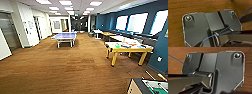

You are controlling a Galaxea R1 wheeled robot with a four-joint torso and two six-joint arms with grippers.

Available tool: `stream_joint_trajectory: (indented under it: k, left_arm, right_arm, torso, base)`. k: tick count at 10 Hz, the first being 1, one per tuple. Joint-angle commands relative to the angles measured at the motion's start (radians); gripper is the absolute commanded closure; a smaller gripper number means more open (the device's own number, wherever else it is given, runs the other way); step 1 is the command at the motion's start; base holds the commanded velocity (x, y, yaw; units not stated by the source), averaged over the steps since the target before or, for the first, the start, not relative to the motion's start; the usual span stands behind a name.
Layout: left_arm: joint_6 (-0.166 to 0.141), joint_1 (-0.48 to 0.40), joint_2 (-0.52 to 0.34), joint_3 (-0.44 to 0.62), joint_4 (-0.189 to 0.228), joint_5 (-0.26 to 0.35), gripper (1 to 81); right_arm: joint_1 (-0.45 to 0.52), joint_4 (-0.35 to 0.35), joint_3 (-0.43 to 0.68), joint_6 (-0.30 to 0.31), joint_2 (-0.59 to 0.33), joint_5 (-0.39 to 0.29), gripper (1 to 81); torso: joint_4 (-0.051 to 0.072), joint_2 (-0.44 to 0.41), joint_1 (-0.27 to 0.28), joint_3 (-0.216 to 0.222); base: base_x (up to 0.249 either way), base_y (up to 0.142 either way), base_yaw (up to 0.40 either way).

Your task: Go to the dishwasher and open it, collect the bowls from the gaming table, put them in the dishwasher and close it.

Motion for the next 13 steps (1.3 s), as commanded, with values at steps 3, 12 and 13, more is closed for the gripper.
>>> stream_joint_trajectory:
  k: [3,12,13]
  left_arm:
    - [0.002,-0.041,-0.003,-0.003,-0.001,0.041,1.0]
    - [0.002,-0.040,-0.001,-0.003,-0.001,0.041,1.0]
    - [0.003,-0.040,-0.001,-0.003,-0.001,0.041,1.0]
  right_arm:
    - [0.046,0.001,0.005,-0.003,0.007,-0.047,1.0]
    - [0.046,0.001,0.003,-0.003,0.007,-0.047,1.0]
    - [0.047,0.001,0.005,-0.003,0.007,-0.047,1.0]
  torso:
    - [0.000,0.000,0.001,0.000]
    - [0.000,0.000,0.001,0.000]
    - [0.000,0.000,0.001,0.000]
  base:
    - [0.195,0.000,0.000]
    - [0.195,0.000,0.000]
    - [0.197,0.000,0.000]
